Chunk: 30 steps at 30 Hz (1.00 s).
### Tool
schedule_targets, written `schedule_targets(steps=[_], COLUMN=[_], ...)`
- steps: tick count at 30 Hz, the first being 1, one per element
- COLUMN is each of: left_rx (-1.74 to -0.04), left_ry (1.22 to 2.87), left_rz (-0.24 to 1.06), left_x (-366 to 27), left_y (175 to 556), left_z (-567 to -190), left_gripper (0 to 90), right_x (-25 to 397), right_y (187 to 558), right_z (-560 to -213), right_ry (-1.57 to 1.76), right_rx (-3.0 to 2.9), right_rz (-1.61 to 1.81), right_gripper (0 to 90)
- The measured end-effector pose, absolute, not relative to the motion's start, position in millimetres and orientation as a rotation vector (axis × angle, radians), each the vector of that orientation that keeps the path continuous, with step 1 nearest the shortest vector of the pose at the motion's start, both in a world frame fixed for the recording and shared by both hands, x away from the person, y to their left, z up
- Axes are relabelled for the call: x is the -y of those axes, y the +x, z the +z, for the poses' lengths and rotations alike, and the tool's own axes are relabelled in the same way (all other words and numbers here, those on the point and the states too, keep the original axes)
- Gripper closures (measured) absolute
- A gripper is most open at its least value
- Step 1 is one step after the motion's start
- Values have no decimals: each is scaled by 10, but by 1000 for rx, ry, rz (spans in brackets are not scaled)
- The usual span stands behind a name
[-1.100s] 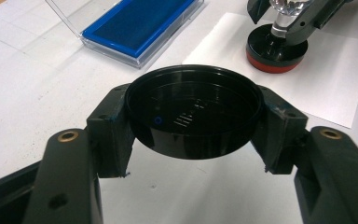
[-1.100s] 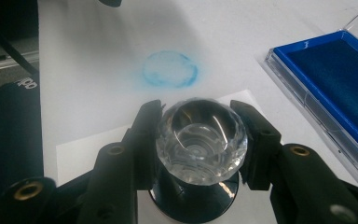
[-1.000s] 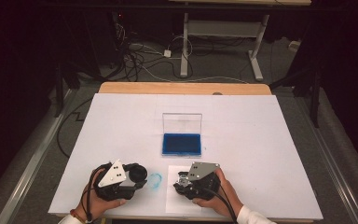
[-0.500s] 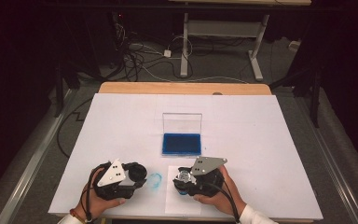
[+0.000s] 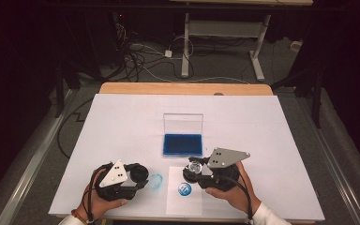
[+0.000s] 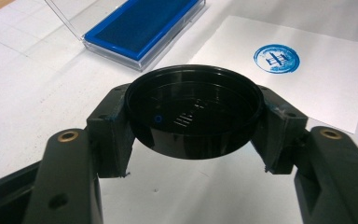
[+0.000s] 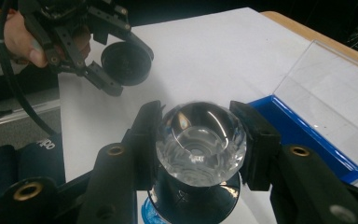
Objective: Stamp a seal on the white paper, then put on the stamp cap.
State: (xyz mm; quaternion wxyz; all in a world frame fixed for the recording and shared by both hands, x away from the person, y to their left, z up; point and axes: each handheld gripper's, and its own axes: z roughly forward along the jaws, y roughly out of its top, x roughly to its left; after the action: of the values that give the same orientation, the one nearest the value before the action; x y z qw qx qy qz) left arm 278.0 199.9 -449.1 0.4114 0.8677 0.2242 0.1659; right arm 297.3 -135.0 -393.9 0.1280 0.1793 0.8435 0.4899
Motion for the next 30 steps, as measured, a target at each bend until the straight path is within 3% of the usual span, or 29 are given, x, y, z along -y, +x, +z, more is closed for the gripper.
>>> schedule_targets(steps=[30], left_rx=[-552], left_ry=[2199], left_rz=[405], left_x=[-1956], left_y=[2855], left_z=[-4528], left_gripper=[363], right_x=[1580], right_y=[2988], right_z=[-3699], right_ry=[537], right_rx=[-2371], right_rz=[1469], right_gripper=[567])
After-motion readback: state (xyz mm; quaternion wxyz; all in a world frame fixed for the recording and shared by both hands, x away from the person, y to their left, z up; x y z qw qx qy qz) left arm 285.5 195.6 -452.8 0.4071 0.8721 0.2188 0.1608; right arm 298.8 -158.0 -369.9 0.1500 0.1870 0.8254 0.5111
